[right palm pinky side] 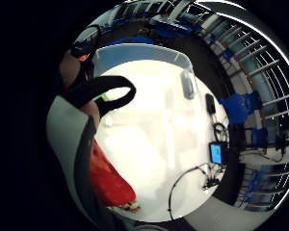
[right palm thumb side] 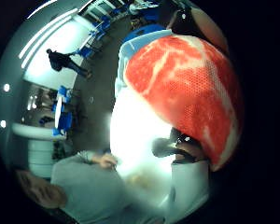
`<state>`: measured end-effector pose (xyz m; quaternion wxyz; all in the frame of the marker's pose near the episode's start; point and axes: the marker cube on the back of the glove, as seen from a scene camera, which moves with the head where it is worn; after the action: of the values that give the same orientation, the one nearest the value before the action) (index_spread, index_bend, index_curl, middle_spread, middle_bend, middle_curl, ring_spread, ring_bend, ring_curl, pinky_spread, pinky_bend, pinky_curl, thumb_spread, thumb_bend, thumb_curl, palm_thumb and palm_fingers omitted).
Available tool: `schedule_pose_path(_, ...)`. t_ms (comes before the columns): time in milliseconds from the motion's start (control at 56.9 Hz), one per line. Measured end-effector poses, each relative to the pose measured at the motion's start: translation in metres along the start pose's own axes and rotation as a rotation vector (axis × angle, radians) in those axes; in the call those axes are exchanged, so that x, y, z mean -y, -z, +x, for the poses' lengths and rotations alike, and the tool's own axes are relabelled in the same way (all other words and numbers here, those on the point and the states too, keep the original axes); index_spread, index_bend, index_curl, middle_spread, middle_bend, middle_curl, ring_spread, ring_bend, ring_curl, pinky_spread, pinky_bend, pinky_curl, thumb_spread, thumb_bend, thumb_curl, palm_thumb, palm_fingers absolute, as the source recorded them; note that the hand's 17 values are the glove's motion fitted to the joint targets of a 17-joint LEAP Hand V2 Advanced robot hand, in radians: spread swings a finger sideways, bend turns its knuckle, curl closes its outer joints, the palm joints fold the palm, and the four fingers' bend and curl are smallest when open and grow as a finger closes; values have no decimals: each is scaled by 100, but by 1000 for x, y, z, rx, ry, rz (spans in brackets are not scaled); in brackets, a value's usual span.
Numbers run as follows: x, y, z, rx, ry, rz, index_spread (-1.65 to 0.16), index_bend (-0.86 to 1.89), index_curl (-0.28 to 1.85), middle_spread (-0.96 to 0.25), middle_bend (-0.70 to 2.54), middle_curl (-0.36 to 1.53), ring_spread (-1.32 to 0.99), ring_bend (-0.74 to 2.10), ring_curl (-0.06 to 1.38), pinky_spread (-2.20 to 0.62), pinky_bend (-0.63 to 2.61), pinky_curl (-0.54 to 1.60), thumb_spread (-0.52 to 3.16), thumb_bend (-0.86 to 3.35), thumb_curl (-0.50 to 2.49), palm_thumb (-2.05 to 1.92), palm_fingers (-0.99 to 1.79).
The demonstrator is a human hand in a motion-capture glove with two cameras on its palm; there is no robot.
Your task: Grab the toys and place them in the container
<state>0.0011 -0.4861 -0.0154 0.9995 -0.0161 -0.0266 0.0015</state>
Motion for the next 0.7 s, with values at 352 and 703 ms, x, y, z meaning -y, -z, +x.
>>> schedule_pose_path(352, 99, -88, 11, -118, -60, -172, -38, 9, 9, -28, 17, 34, -36, 108, 40, -38, 146, 38, 154, 11, 55, 46, 37)
schedule_pose_path(703, 79, -103, 33, -4, -113, -364, -32, 11, 16, -15, 12, 29, -14, 56, 26, -8, 134, 33, 139, -4, 39, 15, -27)
